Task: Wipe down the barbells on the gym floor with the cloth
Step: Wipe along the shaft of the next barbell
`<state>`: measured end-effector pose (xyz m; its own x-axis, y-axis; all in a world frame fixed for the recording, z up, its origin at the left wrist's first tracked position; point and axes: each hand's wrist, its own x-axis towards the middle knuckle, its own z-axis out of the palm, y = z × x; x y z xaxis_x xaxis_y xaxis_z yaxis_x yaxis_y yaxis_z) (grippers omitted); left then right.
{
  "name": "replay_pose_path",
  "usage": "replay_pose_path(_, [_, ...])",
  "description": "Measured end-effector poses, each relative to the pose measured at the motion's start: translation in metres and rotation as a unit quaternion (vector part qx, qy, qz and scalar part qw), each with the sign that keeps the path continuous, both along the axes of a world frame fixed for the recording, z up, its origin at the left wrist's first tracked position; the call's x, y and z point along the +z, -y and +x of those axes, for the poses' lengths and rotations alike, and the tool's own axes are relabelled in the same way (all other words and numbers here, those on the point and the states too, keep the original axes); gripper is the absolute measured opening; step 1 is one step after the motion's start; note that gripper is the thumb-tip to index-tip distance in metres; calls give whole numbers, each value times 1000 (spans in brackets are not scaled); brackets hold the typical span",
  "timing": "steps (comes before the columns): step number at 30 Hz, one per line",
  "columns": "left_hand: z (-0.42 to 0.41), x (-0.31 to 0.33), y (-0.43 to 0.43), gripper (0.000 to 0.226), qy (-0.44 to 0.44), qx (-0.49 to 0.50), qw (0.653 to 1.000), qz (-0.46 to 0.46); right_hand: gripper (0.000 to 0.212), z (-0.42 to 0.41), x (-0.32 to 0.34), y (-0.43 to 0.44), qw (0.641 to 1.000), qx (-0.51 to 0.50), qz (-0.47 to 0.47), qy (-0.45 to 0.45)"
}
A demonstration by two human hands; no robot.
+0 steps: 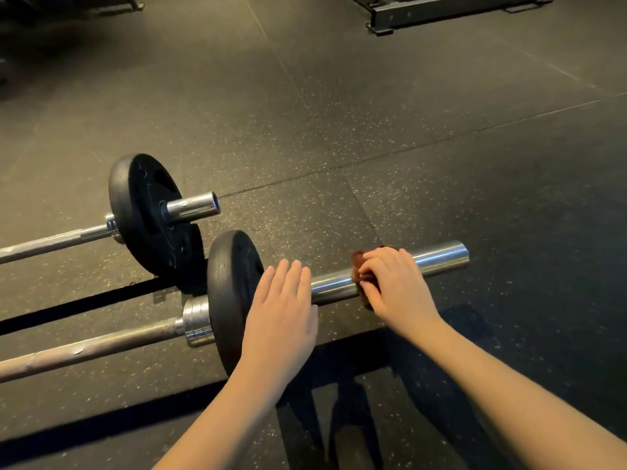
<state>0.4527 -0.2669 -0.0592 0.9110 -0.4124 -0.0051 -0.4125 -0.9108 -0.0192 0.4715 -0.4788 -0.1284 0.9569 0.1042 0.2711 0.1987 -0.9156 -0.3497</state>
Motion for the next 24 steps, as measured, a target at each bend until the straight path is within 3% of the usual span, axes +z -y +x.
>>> replay_pose_path(3, [7, -11, 10, 58, -53, -26, 997, -47, 25, 4, -1, -4, 992, -124, 35, -2])
replay_pose_path(8, [9, -22, 24, 63, -100, -80, 992, -20, 47, -19, -17, 46, 995, 1, -91, 39])
replay_pose_path(13, [11, -29, 22, 64, -97, -68, 993, -16, 36, -6, -10, 59, 986, -161, -37, -24])
replay_pose_path(16, [9, -29, 24, 63, -103, -65, 992, -17, 45, -30, -16, 56, 989, -134, -56, -30])
replay_pose_path(19, [9, -27, 23, 63, -107, -70, 992, -10, 40, -28, -10, 90, 990, -90, -106, -28])
replay_pose_path(22, [10, -28, 22, 64, -101, -71, 992, -7, 48, -2, -3, 92, 985, -160, -40, -39])
replay_pose_path(24, [11, -29, 23, 64, -101, -69, 992, -6, 41, 1, -3, 65, 974, -222, 3, -47])
